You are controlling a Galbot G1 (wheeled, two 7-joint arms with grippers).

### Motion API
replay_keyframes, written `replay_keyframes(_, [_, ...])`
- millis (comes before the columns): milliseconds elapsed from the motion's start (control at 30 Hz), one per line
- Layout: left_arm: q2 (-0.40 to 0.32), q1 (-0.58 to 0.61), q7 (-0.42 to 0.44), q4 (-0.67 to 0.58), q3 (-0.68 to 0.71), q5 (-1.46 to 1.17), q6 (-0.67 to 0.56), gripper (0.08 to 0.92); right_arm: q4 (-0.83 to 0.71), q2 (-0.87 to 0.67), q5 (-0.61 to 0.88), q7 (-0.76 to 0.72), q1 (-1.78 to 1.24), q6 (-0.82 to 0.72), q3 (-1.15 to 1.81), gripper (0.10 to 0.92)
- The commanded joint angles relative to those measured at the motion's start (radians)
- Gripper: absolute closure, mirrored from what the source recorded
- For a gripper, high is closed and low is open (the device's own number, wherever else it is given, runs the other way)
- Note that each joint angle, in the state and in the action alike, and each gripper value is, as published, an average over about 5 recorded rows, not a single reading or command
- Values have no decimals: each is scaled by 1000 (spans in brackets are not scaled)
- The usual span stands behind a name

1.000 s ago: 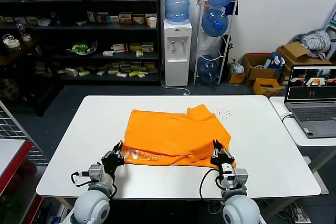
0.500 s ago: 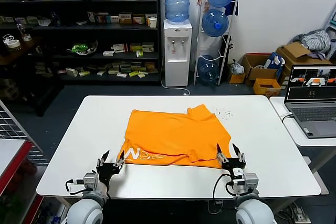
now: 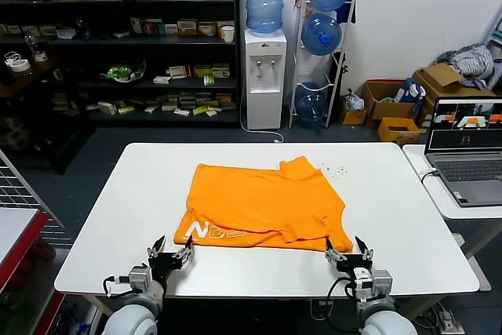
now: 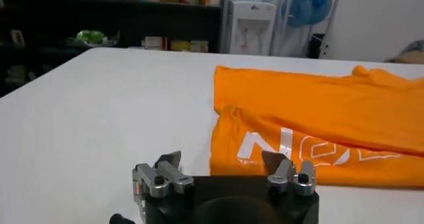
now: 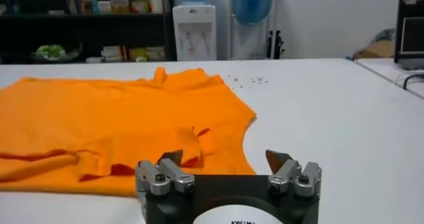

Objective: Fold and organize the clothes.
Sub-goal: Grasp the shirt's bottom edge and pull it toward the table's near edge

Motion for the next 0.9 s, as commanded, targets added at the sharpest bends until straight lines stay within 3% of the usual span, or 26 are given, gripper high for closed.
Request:
replay_keyframes(33, [-15, -8, 8, 32, -1, 10, -8, 177, -4, -9, 26, -5, -13, -23, 8, 265])
replay_keyframes(300, [-30, -20, 0, 46, 12, 43, -10, 213, -25, 1, 58, -15, 6, -35, -5, 495])
replay_keyframes(733, [-23, -6, -17, 4, 14, 49, -11, 559, 19, -14, 46, -7, -28, -2, 10, 867])
replay_keyframes(900, [2, 43, -54, -79, 9, 42, -8, 723, 72, -45, 54, 17, -69, -3, 24, 902])
